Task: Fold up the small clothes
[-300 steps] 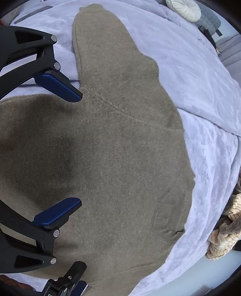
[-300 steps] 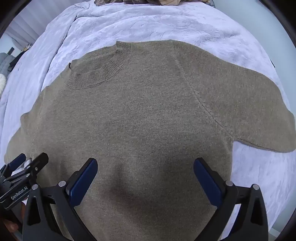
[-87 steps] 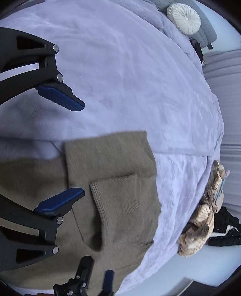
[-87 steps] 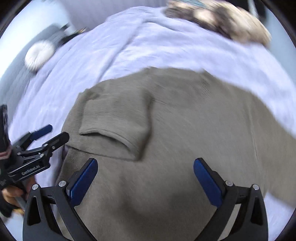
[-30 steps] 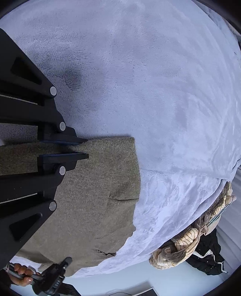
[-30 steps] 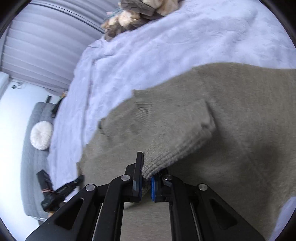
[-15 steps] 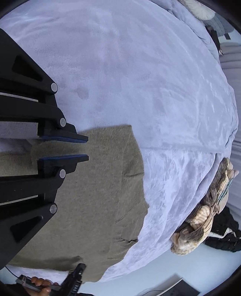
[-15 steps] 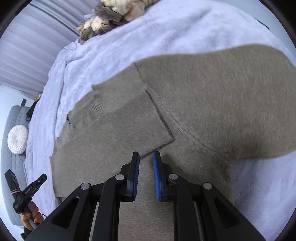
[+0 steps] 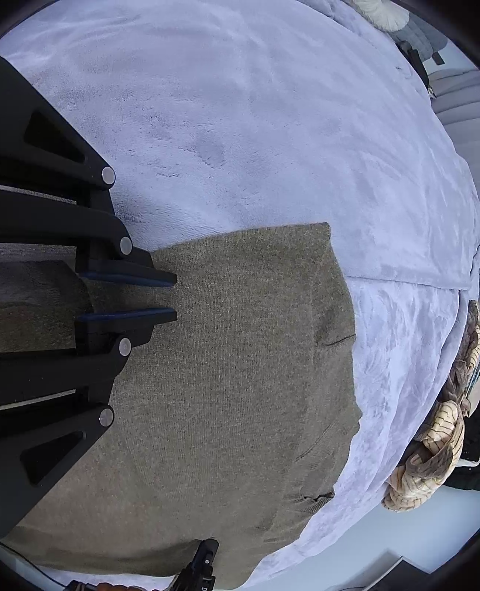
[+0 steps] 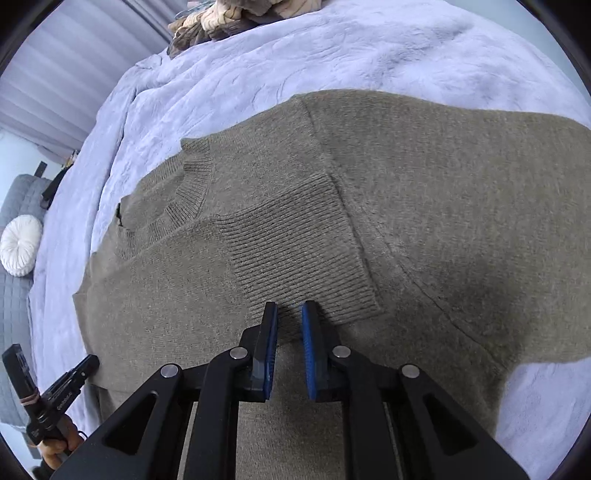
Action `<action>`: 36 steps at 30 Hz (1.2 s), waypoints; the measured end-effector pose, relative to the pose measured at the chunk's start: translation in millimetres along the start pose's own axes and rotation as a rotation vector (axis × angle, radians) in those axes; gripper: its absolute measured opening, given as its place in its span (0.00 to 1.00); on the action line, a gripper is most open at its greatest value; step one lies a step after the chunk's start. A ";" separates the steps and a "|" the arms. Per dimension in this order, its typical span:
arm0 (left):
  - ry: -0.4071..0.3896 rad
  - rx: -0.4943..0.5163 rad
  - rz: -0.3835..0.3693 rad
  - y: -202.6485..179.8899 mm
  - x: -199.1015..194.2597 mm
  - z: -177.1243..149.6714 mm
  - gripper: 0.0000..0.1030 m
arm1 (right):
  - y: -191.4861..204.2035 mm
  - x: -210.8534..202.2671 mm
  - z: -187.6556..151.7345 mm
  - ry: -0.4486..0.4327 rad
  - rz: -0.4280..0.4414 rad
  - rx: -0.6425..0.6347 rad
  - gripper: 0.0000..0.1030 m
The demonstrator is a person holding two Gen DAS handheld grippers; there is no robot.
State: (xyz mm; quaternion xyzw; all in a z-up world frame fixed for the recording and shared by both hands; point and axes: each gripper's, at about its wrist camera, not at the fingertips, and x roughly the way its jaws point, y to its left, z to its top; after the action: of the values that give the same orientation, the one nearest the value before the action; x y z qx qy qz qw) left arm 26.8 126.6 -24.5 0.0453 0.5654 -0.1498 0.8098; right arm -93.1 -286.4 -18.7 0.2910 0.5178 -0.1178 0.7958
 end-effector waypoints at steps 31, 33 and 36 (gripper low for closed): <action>0.149 0.075 0.015 -109.8 -14.8 -21.2 0.98 | -45.6 -40.1 -77.2 0.094 0.210 0.212 0.55; 0.162 0.084 0.023 -117.9 -11.8 -21.5 0.98 | -46.8 -42.4 -77.7 0.090 0.231 0.209 0.68; 0.172 0.120 0.038 -130.3 -10.0 -24.2 0.98 | -46.1 -46.3 -77.4 0.074 0.257 0.199 0.79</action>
State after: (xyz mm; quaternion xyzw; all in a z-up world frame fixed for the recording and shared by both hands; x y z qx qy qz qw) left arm -36.5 10.5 -11.3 0.1171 0.6217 -0.1633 0.7570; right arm -194.3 -283.4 -15.9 0.4364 0.4912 -0.0549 0.7518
